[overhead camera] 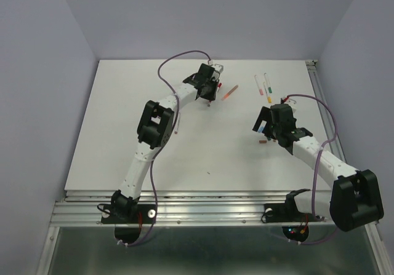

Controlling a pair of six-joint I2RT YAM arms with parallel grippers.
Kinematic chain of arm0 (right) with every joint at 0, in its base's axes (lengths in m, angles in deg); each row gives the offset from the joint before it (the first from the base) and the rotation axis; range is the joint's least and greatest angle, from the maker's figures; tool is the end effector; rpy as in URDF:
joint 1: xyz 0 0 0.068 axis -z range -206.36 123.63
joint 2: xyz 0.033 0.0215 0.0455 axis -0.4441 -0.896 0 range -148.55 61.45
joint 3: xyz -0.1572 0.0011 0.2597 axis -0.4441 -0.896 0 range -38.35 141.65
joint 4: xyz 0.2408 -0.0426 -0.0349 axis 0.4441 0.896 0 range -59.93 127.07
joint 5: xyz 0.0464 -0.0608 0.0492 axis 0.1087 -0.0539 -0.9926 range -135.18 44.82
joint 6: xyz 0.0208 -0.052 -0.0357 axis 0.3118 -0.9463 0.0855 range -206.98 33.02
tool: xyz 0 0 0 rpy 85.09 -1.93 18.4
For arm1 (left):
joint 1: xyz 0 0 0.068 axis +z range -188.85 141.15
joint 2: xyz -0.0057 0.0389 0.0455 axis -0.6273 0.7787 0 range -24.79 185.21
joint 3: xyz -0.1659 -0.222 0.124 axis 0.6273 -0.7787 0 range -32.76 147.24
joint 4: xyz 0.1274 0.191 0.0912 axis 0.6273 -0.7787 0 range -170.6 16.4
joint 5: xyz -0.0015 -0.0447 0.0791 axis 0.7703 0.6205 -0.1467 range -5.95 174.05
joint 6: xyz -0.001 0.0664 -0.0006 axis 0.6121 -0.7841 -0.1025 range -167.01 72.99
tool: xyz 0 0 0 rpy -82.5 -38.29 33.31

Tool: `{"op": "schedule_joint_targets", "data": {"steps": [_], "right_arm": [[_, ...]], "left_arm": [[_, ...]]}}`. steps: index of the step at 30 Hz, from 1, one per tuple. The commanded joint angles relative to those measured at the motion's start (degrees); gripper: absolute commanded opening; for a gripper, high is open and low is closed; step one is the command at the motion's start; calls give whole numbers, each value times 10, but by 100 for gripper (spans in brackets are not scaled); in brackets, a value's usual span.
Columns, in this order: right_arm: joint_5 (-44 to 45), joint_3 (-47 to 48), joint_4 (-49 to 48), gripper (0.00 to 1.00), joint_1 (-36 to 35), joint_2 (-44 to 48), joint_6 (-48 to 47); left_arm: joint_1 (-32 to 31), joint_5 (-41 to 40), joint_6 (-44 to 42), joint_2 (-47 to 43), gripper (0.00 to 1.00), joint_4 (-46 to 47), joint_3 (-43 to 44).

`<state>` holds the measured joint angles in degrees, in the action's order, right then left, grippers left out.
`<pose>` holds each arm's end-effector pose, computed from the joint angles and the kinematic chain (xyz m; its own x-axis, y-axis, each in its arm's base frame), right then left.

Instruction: Open the pen caps

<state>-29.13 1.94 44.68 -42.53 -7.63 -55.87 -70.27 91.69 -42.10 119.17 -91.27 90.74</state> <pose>0.2298 0.0514 0.2461 -0.6035 0.3420 -0.7203 0.2771 0.9370 0.2127 0.5036 -0.3157 0.1855 -0.5770 0.2529 -0.7766 0.5584 0.8160 -0.1491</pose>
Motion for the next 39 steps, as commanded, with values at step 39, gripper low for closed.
{"op": "schedule_joint_targets", "data": {"steps": [39], "right_arm": [[-248,-47,-127,100,3,81,-33]], "left_arm": [[-96,34,136,-490,0,248,-590]]}}
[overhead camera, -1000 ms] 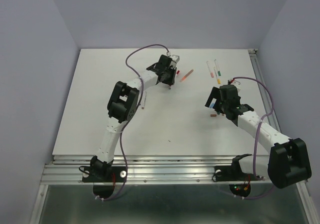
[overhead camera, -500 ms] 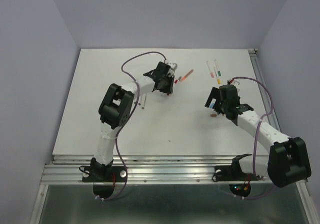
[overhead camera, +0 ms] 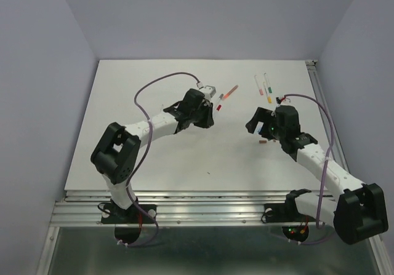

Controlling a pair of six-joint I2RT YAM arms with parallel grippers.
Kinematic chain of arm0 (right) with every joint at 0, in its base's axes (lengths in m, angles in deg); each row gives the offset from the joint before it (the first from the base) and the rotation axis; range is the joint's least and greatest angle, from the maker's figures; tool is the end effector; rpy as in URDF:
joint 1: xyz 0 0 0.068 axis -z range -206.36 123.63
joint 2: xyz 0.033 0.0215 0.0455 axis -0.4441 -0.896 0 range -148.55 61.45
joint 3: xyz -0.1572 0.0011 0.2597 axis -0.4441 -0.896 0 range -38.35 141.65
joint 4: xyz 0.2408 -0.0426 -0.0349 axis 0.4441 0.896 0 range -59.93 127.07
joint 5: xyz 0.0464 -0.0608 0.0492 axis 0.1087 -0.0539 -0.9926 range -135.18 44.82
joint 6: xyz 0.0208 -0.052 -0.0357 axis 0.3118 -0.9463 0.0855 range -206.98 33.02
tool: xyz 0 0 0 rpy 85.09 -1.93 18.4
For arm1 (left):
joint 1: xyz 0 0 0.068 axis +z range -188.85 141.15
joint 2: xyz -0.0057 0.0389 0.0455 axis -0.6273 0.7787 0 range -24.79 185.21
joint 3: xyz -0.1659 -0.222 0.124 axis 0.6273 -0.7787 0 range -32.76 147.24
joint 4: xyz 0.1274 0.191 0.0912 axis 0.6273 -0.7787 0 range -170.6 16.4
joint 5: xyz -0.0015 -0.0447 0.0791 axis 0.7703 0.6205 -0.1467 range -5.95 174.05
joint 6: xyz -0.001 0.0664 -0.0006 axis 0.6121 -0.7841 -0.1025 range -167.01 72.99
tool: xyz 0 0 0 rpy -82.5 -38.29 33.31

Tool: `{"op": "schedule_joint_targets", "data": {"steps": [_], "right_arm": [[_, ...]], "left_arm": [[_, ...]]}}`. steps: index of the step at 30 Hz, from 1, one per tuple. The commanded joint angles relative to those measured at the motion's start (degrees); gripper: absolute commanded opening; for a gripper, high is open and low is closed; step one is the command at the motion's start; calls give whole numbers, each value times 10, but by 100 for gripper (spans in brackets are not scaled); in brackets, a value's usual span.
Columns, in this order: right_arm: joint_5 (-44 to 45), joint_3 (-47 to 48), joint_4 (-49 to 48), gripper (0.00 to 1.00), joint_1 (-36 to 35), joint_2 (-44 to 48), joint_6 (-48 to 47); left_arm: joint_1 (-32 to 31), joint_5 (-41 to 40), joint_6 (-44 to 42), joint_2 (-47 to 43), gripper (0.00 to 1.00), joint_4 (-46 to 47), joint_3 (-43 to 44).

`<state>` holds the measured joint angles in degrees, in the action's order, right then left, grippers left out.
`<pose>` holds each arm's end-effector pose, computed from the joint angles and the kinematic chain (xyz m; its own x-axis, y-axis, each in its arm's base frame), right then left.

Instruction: Open the pen caps

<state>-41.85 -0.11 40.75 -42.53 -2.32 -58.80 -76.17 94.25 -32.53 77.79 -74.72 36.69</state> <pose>0.2164 0.0595 0.2591 -0.6101 0.3140 -0.7274 0.0627 0.9344 0.3508 0.3231 -0.2579 0.2561 -0.6118 0.1568 -0.7753 0.5784 0.7574 -0.3032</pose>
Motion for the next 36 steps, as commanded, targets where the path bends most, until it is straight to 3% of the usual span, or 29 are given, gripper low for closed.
{"op": "schedule_joint_targets", "data": {"steps": [1,4,8,17,26,36], "right_arm": [[-147,-34,-102,100,3,31,8],[-217,-57,-220,100,2,30,89],[-258,-58,-299,100,-1,11,161],[-212,-48,-264,97,-11,-3,172],[-200,-37,-246,73,-19,-5,170],[-179,-36,-241,36,-26,-5,178]], "left_arm": [[-48,17,51,-87,0,105,-68],[-90,32,112,-111,0,198,-139],[-129,14,155,-104,0,230,-145],[-161,13,225,-106,0,308,-178],[-167,9,226,-112,0,317,-179],[-168,10,231,-115,0,319,-182]]}}
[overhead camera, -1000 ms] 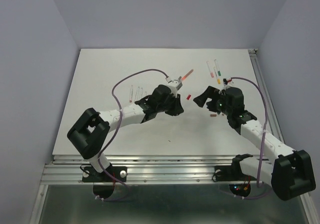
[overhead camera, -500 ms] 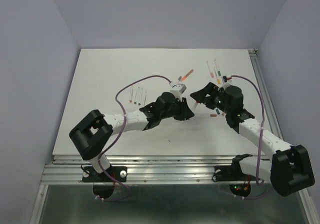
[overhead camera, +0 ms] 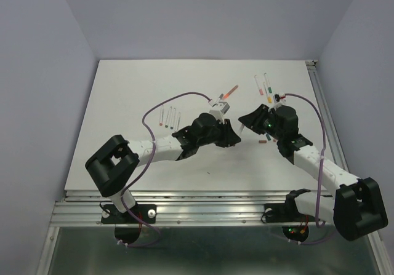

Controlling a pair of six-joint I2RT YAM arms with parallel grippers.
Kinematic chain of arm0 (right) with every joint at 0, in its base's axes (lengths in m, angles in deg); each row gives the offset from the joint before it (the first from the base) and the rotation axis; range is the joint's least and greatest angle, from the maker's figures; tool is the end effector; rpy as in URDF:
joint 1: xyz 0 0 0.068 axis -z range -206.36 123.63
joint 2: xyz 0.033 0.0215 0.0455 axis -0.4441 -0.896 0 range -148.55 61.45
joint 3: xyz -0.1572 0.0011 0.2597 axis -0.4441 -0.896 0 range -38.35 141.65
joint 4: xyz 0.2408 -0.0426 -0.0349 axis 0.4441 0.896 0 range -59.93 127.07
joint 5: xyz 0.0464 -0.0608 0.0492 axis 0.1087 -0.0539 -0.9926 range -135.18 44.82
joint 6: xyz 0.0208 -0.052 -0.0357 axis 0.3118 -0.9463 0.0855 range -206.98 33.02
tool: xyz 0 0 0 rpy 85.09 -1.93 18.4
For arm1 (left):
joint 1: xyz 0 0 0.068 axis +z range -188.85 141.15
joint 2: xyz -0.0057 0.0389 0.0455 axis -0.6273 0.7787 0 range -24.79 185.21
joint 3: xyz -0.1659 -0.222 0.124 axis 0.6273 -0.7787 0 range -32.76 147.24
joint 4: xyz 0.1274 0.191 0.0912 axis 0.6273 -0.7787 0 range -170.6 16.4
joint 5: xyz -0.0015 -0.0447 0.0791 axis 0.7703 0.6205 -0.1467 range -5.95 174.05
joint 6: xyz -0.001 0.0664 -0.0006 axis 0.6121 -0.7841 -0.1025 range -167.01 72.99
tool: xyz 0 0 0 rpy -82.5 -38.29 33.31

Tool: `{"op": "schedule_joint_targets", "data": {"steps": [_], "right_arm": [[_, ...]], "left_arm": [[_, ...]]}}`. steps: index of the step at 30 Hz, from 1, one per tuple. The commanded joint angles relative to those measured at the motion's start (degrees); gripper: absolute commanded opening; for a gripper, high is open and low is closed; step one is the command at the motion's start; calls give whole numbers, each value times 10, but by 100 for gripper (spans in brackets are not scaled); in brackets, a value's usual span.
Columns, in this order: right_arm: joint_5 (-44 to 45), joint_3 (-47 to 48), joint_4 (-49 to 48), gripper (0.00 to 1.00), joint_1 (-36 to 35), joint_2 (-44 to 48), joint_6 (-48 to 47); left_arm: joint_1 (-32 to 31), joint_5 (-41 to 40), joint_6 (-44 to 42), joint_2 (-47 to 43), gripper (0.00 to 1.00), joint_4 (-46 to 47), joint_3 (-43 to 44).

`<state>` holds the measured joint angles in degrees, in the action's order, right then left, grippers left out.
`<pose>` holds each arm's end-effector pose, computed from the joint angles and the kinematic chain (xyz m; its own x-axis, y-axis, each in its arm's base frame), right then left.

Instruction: Open the pen caps

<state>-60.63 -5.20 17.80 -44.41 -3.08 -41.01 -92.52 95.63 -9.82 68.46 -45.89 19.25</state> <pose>0.2219 0.0870 0.2712 -0.6030 0.5324 -0.5940 -0.1500 0.6557 0.7400 0.2113 -0.3050 0.2731 -0.6574 -0.1056 -0.7461 0.6369 0.4512 -0.6251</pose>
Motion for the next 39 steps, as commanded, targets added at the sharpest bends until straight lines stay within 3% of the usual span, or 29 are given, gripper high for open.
{"op": "schedule_joint_targets", "data": {"steps": [1,6,10,13,20,26,29,32,33,39], "right_arm": [[10,16,-10,34,-7,3,-1],[25,24,7,20,-8,0,-12],[29,29,6,1,-8,-2,-19],[2,30,-7,1,-9,-11,-19],[-55,23,-11,1,-13,4,-12],[-79,15,-12,1,-15,25,0],[-86,15,-13,1,-15,30,4],[-86,16,-14,1,-15,38,9],[-87,17,-18,1,-15,40,9],[9,55,20,1,-15,12,-22]], "left_arm": [[-5,1,4,-21,0,31,-7],[-5,11,6,-25,0,31,-9],[-5,34,0,-37,0,33,-21],[-5,51,-8,-21,0,16,2],[-5,38,-41,4,40,-32,79],[-4,16,-59,12,47,-50,107],[-4,15,-63,18,39,-58,119],[-4,5,-60,21,5,-63,122],[-4,-1,-59,21,0,-73,122],[-5,-9,-41,-14,0,-51,55]]}}
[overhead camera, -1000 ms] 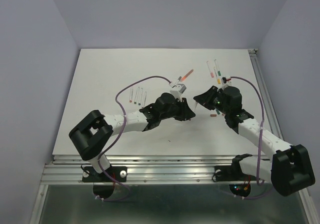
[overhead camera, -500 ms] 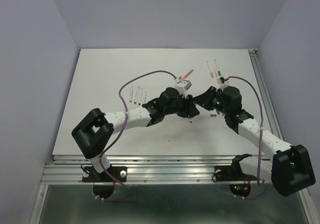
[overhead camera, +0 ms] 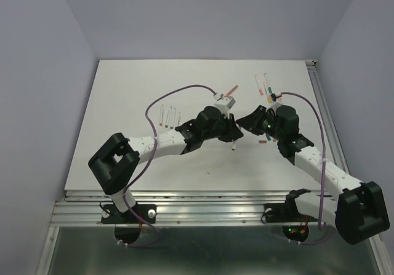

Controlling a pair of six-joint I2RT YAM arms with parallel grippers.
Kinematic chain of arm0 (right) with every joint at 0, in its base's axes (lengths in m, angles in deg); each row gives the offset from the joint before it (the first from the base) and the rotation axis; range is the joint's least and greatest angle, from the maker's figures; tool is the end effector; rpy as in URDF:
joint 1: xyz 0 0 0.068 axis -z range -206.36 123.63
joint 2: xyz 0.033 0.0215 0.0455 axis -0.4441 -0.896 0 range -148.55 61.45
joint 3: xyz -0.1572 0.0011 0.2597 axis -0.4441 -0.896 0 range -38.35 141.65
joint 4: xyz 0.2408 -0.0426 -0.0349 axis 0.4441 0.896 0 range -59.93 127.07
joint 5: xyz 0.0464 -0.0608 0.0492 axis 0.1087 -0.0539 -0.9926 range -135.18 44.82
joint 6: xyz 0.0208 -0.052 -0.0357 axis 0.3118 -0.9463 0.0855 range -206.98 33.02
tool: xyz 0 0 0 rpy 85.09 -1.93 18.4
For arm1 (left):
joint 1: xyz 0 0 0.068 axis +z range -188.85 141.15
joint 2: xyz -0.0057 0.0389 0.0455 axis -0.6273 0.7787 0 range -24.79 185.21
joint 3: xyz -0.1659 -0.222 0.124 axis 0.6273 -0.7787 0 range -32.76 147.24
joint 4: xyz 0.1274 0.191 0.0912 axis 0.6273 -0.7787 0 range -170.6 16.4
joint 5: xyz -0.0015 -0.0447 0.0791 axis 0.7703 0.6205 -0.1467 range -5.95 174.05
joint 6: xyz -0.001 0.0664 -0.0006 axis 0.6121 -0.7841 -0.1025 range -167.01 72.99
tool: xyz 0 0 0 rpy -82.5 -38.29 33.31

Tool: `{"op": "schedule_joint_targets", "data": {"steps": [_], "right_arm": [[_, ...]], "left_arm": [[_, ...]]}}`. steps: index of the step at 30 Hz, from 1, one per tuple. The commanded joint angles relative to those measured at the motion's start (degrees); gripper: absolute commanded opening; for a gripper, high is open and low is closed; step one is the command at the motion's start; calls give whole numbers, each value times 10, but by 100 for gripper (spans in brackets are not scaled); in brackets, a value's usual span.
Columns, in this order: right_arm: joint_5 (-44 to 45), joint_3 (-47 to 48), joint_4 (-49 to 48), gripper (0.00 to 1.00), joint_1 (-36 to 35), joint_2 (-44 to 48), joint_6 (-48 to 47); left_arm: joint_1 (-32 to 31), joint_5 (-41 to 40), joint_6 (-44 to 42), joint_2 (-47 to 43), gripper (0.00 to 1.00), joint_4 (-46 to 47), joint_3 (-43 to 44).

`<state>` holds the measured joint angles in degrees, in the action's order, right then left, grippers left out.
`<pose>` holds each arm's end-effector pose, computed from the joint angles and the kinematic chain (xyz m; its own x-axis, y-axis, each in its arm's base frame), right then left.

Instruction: Open the pen caps

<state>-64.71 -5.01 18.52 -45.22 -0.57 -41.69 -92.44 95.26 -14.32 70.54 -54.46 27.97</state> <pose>0.2116 0.0908 0.2806 -0.6274 0.4936 -0.6023 -0.2288 0.6225 0.7484 0.2242 -0.3211 0.2934 -0.6197 -0.0525 -0.7831 0.6724 0.4792 -0.5642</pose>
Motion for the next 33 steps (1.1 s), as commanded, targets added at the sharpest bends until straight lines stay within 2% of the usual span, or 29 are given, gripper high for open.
{"op": "schedule_joint_targets", "data": {"steps": [1,2,5,6,9,11,13,15,16,17,20,21,25,28,33], "right_arm": [[80,65,37,1,-7,-19,-27],[115,75,49,1,-6,-33,-33],[295,123,71,1,-4,-75,-55],[326,160,73,1,0,-91,-61],[390,221,73,1,14,-146,-85],[396,280,89,1,26,-199,-91],[390,299,94,1,28,-222,-103],[369,297,101,1,28,-223,-110],[365,290,108,1,28,-220,-111],[358,264,128,1,27,-211,-110],[358,202,144,1,28,-179,-105],[363,159,145,1,28,-170,-104],[382,88,180,1,28,-148,-95],[373,61,189,6,28,-146,-105],[344,54,173,6,28,-173,-113]], "left_arm": [[-6,-9,11,-54,0,35,-46],[-7,-13,20,-64,0,35,-80],[-20,-7,60,-107,0,31,-151],[-33,-7,76,-116,0,28,-167],[-52,-10,103,-148,0,20,-219],[-62,-10,123,-166,0,18,-244],[-63,-28,130,-178,0,10,-253],[-62,-70,132,-187,0,-28,-234],[-60,-91,128,-186,0,-80,-221],[-50,-135,115,-176,0,-110,-186],[-16,-191,92,-141,0,-205,-136],[14,-197,80,-132,0,-221,-109],[89,-218,52,-90,0,-258,-59],[113,-264,36,-21,1,-328,9],[123,-325,19,42,2,-403,98]]}}
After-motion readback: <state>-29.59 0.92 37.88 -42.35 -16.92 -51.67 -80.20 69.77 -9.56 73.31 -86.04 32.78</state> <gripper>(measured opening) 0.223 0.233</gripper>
